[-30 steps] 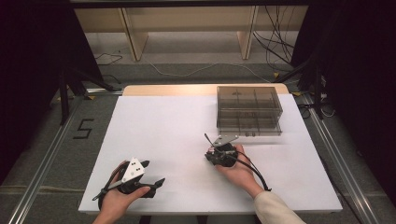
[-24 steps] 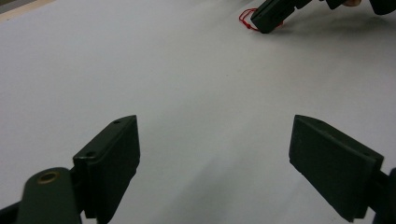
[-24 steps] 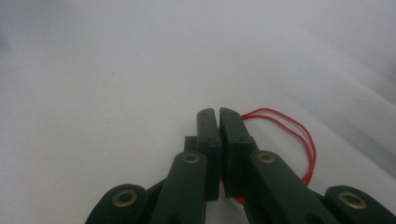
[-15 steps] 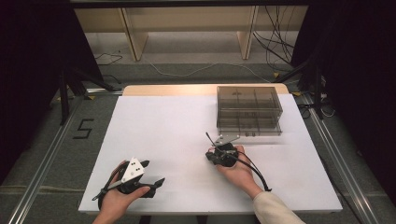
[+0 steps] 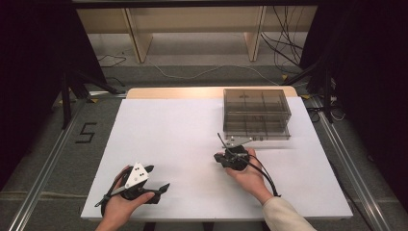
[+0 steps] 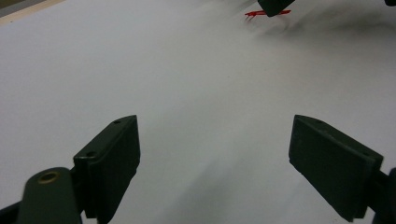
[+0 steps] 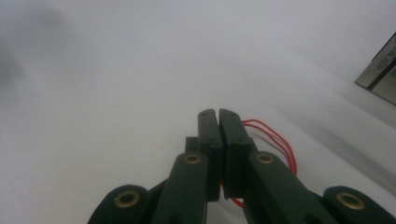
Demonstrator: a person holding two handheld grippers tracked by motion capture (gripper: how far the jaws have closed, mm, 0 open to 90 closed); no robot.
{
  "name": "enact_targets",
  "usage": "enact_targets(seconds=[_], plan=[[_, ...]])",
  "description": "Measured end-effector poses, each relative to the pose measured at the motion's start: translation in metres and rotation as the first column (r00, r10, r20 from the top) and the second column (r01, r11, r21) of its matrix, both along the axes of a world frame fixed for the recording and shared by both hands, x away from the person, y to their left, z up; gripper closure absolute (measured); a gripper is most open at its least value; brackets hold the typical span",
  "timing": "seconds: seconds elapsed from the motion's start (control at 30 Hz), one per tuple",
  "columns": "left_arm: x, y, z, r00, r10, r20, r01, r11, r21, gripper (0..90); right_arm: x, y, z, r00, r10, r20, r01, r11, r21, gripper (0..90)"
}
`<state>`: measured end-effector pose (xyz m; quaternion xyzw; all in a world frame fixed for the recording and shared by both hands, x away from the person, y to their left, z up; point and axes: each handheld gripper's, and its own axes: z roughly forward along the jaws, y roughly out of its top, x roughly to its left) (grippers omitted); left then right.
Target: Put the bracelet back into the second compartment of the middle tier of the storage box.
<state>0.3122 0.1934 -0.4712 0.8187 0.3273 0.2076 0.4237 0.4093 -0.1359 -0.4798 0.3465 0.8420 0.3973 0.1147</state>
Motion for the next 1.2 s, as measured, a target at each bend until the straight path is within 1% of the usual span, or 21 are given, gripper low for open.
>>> enact_targets(seconds=[0.3, 0.67, 0.97, 1.0, 1.2], plan=[[0.0, 0.0, 0.0, 1.0, 0.001, 0.002, -0.001, 1.0, 0.003, 16.4, -0.001, -0.002, 0.004, 1.0, -0.002, 0.006, 0.002, 1.0, 0.006, 89.0], [0.0, -0.001, 0.0, 1.0, 0.004, 0.003, -0.004, 1.0, -0.005, 16.5, -0.004, -0.007, 0.011, 0.9999, -0.003, 0.011, 0.003, 0.999, 0.035, 89.0], [0.0, -0.001, 0.0, 1.0, 0.007, 0.007, -0.007, 1.0, -0.002, 16.5, -0.005, -0.008, 0.014, 0.9999, -0.005, 0.016, 0.004, 0.999, 0.042, 89.1], [0.0, -0.001, 0.0, 0.9999, 0.009, 0.009, -0.009, 0.9999, -0.007, 16.5, -0.005, -0.008, 0.015, 0.9998, -0.002, 0.019, 0.002, 0.999, 0.039, 89.1], [0.0, -0.001, 0.0, 0.9999, 0.007, 0.009, -0.007, 1.0, -0.003, 16.5, -0.005, -0.009, 0.015, 0.9998, -0.003, 0.019, 0.002, 0.999, 0.037, 89.2]])
